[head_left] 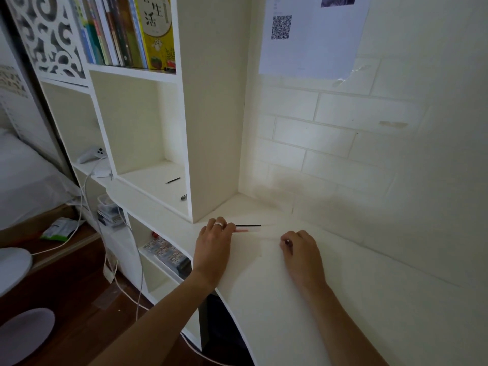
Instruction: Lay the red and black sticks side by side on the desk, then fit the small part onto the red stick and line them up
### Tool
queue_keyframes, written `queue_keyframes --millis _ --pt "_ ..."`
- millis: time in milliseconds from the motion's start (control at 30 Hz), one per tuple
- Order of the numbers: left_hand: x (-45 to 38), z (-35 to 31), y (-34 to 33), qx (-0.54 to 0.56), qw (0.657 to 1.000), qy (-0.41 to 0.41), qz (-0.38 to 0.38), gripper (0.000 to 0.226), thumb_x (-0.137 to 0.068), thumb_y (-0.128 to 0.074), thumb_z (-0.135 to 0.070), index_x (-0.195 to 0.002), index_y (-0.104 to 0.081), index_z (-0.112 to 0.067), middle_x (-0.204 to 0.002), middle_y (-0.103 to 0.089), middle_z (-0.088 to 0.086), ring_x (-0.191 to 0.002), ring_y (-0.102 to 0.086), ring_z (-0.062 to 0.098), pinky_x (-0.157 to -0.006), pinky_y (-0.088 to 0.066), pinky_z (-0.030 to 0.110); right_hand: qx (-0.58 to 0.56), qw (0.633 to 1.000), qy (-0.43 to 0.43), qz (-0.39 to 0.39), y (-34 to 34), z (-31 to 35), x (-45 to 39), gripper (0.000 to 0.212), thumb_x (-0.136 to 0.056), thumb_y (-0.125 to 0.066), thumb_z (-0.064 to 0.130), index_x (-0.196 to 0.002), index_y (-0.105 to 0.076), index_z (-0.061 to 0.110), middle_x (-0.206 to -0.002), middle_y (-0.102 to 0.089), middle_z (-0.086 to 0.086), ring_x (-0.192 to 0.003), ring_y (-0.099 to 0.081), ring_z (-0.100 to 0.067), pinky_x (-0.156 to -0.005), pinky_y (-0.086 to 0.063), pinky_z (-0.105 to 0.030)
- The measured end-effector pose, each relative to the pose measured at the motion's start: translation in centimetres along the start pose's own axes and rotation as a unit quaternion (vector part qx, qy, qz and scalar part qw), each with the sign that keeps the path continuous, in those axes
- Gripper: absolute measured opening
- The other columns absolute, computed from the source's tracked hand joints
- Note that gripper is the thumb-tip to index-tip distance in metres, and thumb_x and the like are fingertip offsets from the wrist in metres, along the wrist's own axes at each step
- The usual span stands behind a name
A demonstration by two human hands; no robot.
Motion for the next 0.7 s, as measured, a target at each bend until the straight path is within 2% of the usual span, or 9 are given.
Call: queue_keyframes --millis 67,167,200,367,567,700 --pt "0.0 -0.1 0.1 0.000 1.000 -0.001 0.005 0.023 -0.080 -0.067 -0.003 -0.099 -0.069 -0.014 -0.097 -0.063 0.008 -0.089 -0.057 0.025 -0.073 -0.054 0.038 -0.048 0.998 0.019 -0.020 -0.1 0.2 -0.2 0.009 -0.091 -0.065 0.007 -0.091 -0.072 0.013 -0.088 -0.065 -0.005 -0.085 -0.065 -0.025 -0.078 -0.054 -0.035" --pt "-0.1 -0.2 0.2 0.002 1.000 -0.006 0.005 0.024 -0.079 -0.068 -0.001 -0.099 -0.069 -0.013 -0.096 -0.062 0.009 -0.087 -0.057 0.026 -0.070 -0.053 0.038 -0.146 0.987 0.037 -0.057 -0.1 1.4 -0.5 0.014 -0.089 -0.069 0.005 -0.092 -0.072 0.019 -0.087 -0.071 0.004 -0.079 -0.067 -0.009 -0.074 -0.050 -0.012" --pt "-0.1 -0.2 0.2 0.004 1.000 -0.008 0.004 0.024 -0.078 -0.068 -0.001 -0.098 -0.069 -0.014 -0.095 -0.062 0.008 -0.087 -0.057 0.026 -0.070 -0.053 0.038 -0.182 0.981 0.033 -0.060 -0.2 1.9 -0.5 0.017 -0.089 -0.069 0.005 -0.092 -0.072 0.021 -0.087 -0.072 0.008 -0.080 -0.068 -0.006 -0.074 -0.050 -0.009" --pt "-0.2 -0.1 0.1 0.006 1.000 -0.016 0.010 0.022 -0.081 -0.067 -0.005 -0.101 -0.069 -0.016 -0.096 -0.062 0.007 -0.088 -0.057 0.024 -0.071 -0.052 0.036 -0.278 0.959 -0.005 -0.047 -1.2 2.3 -0.7 0.025 -0.087 -0.069 0.003 -0.086 -0.071 0.028 -0.082 -0.075 0.010 -0.080 -0.073 -0.008 -0.076 -0.057 -0.016" --pt "-0.3 0.0 -0.2 0.004 1.000 -0.021 0.012 0.023 -0.081 -0.070 -0.007 -0.101 -0.070 -0.017 -0.096 -0.062 0.006 -0.087 -0.056 0.023 -0.070 -0.052 0.036 -0.266 0.962 0.017 -0.054 -1.6 2.5 -1.0 0.020 -0.086 -0.071 0.000 -0.087 -0.070 0.019 -0.084 -0.074 0.009 -0.081 -0.071 -0.004 -0.074 -0.049 -0.006" --pt "-0.3 0.0 -0.2 -0.001 1.000 -0.025 0.013 0.023 -0.082 -0.068 -0.005 -0.101 -0.069 -0.018 -0.095 -0.061 0.004 -0.087 -0.054 0.022 -0.070 -0.050 0.035 -0.243 0.968 0.036 -0.056 -1.6 2.5 -1.0 0.019 -0.087 -0.069 -0.001 -0.088 -0.069 0.019 -0.086 -0.073 0.008 -0.082 -0.069 -0.005 -0.074 -0.048 -0.005"
Point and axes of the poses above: each hand's wrist, its own x-axis away from the middle knuckle, its own y-axis out of the back of the hand, z = x × y, the point moved 1 cm from there along -x, towards the middle knuckle
